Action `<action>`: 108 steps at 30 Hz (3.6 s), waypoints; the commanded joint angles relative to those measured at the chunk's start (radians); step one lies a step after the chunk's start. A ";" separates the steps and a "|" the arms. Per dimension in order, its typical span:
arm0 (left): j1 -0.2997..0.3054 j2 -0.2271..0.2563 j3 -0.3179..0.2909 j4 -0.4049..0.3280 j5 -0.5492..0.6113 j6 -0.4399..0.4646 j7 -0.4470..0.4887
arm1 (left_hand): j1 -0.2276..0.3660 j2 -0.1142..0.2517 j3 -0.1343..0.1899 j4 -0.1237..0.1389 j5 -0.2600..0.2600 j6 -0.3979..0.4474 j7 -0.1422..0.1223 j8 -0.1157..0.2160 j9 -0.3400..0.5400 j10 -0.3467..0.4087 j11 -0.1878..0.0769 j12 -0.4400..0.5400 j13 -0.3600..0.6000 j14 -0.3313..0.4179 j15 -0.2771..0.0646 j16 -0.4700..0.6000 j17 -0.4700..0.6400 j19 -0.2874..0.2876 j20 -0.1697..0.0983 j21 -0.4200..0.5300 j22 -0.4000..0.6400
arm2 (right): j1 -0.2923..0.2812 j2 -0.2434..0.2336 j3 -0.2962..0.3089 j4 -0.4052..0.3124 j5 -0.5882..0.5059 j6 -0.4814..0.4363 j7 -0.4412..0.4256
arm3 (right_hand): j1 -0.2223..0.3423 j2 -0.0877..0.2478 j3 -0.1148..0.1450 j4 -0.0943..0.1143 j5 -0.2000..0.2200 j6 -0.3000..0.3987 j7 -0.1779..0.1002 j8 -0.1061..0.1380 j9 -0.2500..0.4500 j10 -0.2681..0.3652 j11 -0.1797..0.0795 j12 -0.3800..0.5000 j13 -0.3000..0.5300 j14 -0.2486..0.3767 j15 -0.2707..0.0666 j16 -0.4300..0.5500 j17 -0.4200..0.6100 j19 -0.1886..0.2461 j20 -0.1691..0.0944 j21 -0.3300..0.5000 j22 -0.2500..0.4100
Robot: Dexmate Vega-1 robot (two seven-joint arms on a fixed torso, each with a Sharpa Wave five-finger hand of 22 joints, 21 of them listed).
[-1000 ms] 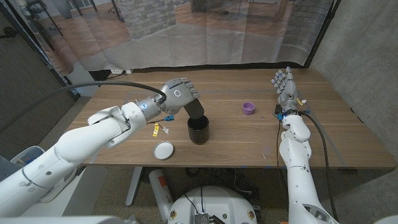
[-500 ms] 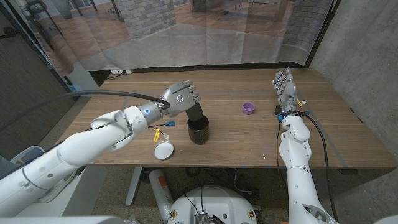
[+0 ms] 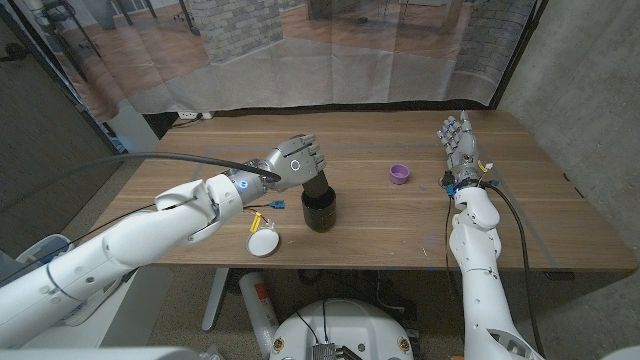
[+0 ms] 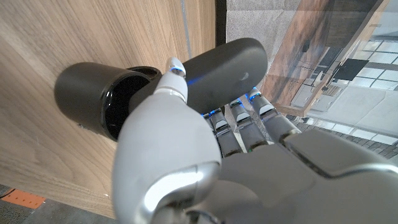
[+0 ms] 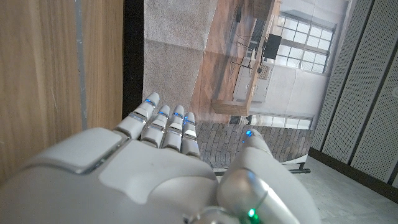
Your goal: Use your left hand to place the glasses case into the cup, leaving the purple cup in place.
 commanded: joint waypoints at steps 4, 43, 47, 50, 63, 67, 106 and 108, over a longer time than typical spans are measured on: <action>-0.060 0.000 0.069 0.027 -0.026 -0.012 -0.012 | 0.014 0.024 0.007 0.011 0.005 0.041 -0.033 0.001 0.006 0.039 -0.040 -0.001 0.006 -0.002 -0.132 -0.003 0.003 -0.012 -0.020 -0.006 0.003 | -0.001 -0.002 0.006 0.002 -0.001 0.000 0.000 | 0.000 0.011 0.002 -0.003 -0.004 0.008 0.001 -0.002 0.004 0.005 -0.002 0.003 0.003 0.010 0.002 0.001 0.006 0.010 -0.017 0.000 0.001; -0.130 -0.034 0.164 0.049 -0.052 -0.039 -0.072 | -0.089 -0.033 -0.051 0.051 0.025 -0.039 -0.062 -0.041 0.001 -0.059 -0.043 -0.043 0.010 -0.095 -0.109 -0.022 0.004 -0.082 0.007 -0.037 0.007 | -0.013 0.001 0.031 0.015 0.020 0.010 0.013 | -0.001 0.013 0.000 -0.005 -0.004 0.011 0.000 -0.002 0.004 0.009 -0.002 0.004 0.003 0.012 0.001 0.000 0.006 0.013 -0.017 -0.003 0.001; -0.130 -0.031 0.154 0.035 -0.061 -0.041 -0.094 | -0.172 -0.060 -0.094 0.088 0.064 -0.114 -0.058 -0.069 0.000 -0.161 -0.006 -0.051 0.011 -0.171 -0.075 -0.022 0.013 -0.124 0.046 -0.038 0.019 | -0.014 0.001 0.031 0.013 0.020 0.010 0.014 | -0.001 0.014 0.000 -0.006 -0.004 0.012 0.000 -0.001 0.004 0.009 -0.002 0.004 0.003 0.012 0.001 0.000 0.006 0.013 -0.017 -0.003 0.001; -0.123 -0.030 0.146 0.028 -0.063 -0.035 -0.095 | -0.215 -0.072 -0.116 0.108 0.083 -0.164 -0.054 -0.082 0.000 -0.204 0.017 -0.049 0.010 -0.217 -0.051 -0.024 0.016 -0.150 0.057 -0.040 0.023 | -0.016 0.002 0.029 0.011 0.020 0.008 0.014 | -0.001 0.014 0.000 -0.006 -0.004 0.011 -0.001 -0.001 0.004 0.010 -0.001 0.004 0.003 0.012 0.001 0.000 0.006 0.013 -0.018 -0.003 0.001; -0.101 -0.028 0.122 0.021 -0.083 -0.029 -0.091 | -0.260 -0.081 -0.140 0.131 0.108 -0.211 -0.047 -0.087 0.001 -0.242 0.034 -0.045 0.008 -0.248 -0.035 -0.020 0.018 -0.183 0.087 -0.042 0.026 | -0.027 0.004 0.027 -0.004 0.020 0.005 0.013 | -0.001 0.015 0.000 -0.007 -0.004 0.013 -0.001 -0.001 0.004 0.009 -0.002 0.004 0.003 0.012 0.001 0.000 0.006 0.014 -0.018 -0.004 0.001; -0.095 -0.030 0.112 0.021 -0.097 -0.027 -0.084 | -0.265 -0.081 -0.142 0.134 0.112 -0.213 -0.048 -0.087 0.001 -0.247 0.036 -0.044 0.007 -0.249 -0.034 -0.019 0.018 -0.186 0.091 -0.042 0.026 | -0.030 0.005 0.026 -0.008 0.021 0.005 0.012 | -0.001 0.015 0.000 -0.007 -0.004 0.013 -0.001 -0.001 0.004 0.010 -0.002 0.004 0.003 0.013 0.001 0.000 0.006 0.014 -0.017 -0.004 0.001; 0.011 -0.155 -0.023 0.061 -0.293 0.081 0.091 | -0.338 -0.068 -0.172 0.178 0.150 -0.199 -0.018 -0.070 0.002 -0.219 0.030 -0.021 0.000 -0.208 -0.037 0.007 0.021 -0.145 0.078 -0.012 0.033 | -0.029 -0.007 0.035 -0.008 0.023 -0.014 0.024 | 0.000 0.018 -0.001 -0.009 -0.004 0.015 -0.003 -0.001 0.004 0.012 -0.002 0.004 0.003 0.013 0.002 -0.001 0.006 0.015 -0.017 -0.006 0.002; 0.015 -0.167 -0.027 0.063 -0.305 0.089 0.096 | -0.347 -0.064 -0.175 0.184 0.152 -0.202 -0.013 -0.071 0.002 -0.221 0.033 -0.022 -0.001 -0.208 -0.036 0.007 0.021 -0.145 0.078 -0.011 0.033 | -0.029 -0.007 0.036 -0.005 0.023 -0.014 0.025 | 0.000 0.018 -0.001 -0.009 -0.004 0.015 -0.002 -0.001 0.004 0.012 -0.002 0.004 0.003 0.013 0.002 -0.001 0.006 0.015 -0.017 -0.006 0.002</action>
